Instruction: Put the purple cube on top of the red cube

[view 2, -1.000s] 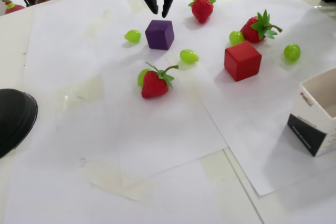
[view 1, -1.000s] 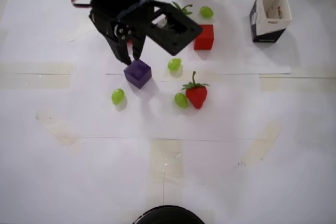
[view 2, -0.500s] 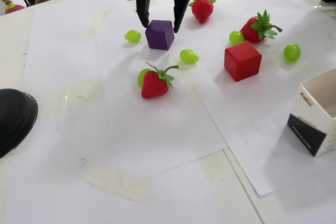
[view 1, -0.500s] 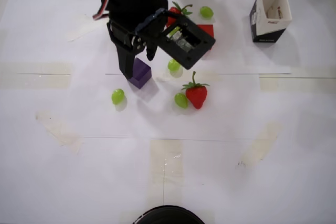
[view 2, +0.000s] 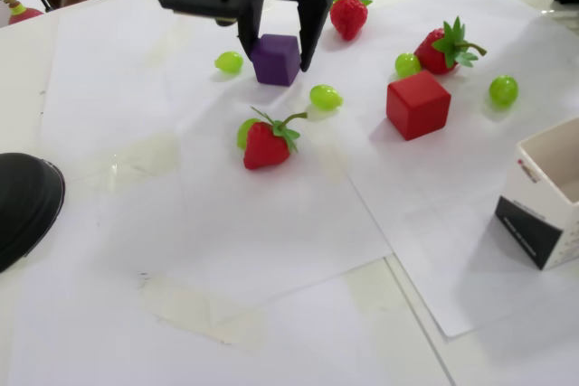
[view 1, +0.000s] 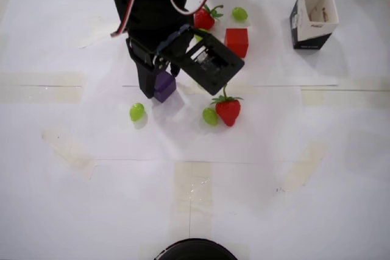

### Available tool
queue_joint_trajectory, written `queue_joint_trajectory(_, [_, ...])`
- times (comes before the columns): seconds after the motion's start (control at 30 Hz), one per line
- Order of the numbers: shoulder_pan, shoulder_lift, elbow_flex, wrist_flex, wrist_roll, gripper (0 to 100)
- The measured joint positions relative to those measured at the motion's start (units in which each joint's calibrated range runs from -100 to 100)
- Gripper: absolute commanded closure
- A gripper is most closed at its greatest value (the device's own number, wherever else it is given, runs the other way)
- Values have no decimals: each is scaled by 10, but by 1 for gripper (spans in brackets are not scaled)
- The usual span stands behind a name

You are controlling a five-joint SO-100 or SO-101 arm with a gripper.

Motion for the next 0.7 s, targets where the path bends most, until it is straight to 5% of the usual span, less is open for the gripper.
queue_joint_trajectory(0.13, [2,5,0,0,0,76])
queue_joint_trajectory(0.37, [15,5,-2,9,-16,94])
queue_joint_trajectory(0.7, [13,5,-2,43,-37,95])
